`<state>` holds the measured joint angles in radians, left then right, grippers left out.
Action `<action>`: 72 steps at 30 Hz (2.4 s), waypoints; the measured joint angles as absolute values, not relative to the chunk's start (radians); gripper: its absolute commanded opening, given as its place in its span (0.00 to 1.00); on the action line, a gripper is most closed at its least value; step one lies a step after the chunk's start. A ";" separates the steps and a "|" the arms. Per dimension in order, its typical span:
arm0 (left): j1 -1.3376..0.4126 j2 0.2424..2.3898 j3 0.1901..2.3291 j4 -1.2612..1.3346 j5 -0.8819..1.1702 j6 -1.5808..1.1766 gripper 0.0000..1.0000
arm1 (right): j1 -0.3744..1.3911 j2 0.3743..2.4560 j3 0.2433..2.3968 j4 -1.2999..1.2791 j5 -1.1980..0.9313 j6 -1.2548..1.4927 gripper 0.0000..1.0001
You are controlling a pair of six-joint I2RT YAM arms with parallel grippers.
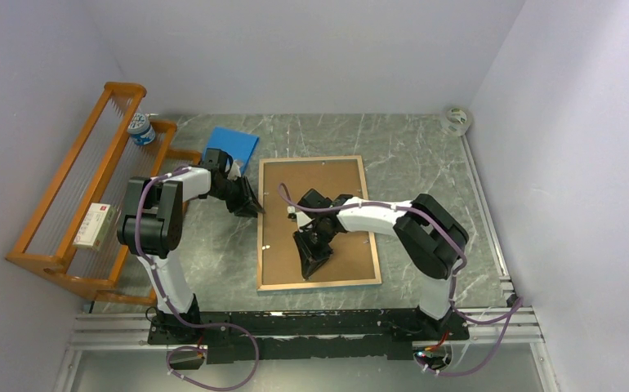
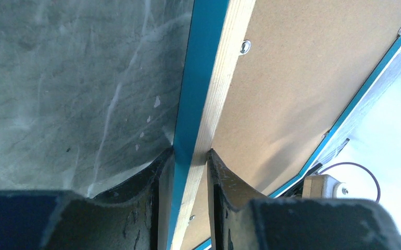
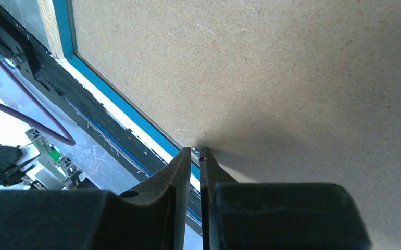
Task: Put the photo into the frame
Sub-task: Install the photo frame at the center of the board.
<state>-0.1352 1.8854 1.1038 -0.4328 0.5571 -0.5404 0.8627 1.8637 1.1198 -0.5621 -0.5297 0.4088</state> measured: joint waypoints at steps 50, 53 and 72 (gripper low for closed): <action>-0.151 1.796 1.051 -0.502 0.527 -0.588 0.74 | 0.896 1.725 0.997 -0.473 -0.410 0.528 0.36; -0.152 1.747 1.020 -0.538 0.507 -0.584 0.76 | 0.893 1.720 0.986 -0.467 -0.402 0.540 0.35; -0.273 1.475 0.760 -0.677 0.522 -0.640 0.65 | 0.945 1.720 0.955 -0.436 -0.447 0.559 0.29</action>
<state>-0.2726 1.4746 0.7597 -0.6773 0.5217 -0.6403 0.9447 1.7203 0.9550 -0.4358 -0.4469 0.5594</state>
